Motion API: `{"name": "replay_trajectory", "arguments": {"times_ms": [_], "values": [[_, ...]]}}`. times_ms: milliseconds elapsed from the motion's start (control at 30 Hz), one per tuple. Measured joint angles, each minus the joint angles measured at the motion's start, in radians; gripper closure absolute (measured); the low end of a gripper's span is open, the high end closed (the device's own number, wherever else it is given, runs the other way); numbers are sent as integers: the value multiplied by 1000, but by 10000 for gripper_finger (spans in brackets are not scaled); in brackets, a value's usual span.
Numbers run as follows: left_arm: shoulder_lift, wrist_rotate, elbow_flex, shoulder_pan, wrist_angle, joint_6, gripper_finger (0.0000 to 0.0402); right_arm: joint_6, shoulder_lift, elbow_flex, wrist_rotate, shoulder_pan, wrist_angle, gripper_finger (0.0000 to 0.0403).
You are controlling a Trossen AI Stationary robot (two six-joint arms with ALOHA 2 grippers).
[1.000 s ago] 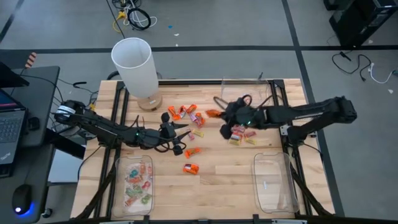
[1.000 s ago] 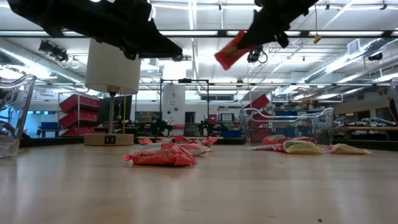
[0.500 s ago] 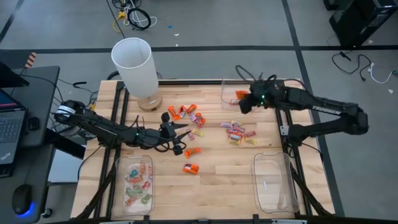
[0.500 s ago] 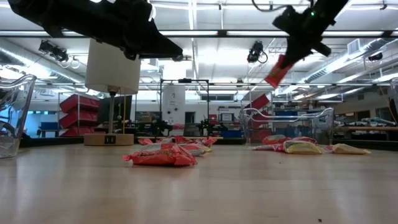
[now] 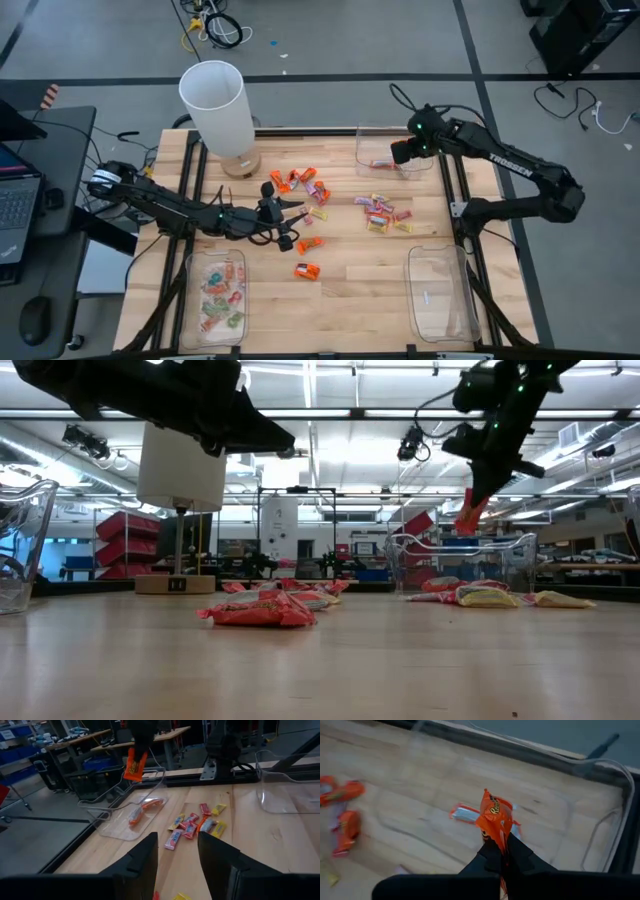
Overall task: Sort candy
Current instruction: Put the small orange chocolate bar into the top right transparent bin
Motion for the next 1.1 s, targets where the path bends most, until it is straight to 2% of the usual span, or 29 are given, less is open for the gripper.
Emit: {"name": "replay_trajectory", "arguments": {"times_ms": [500,800,1100], "values": [[0,0,0,0,0,-1,259,-87,204,0,-35,-177,0,403],[0,0,0,0,0,-2,259,-120,295,0,-44,-212,5,401],[0,0,0,0,-1,-2,259,-123,312,0,-58,-216,69,400]]}}
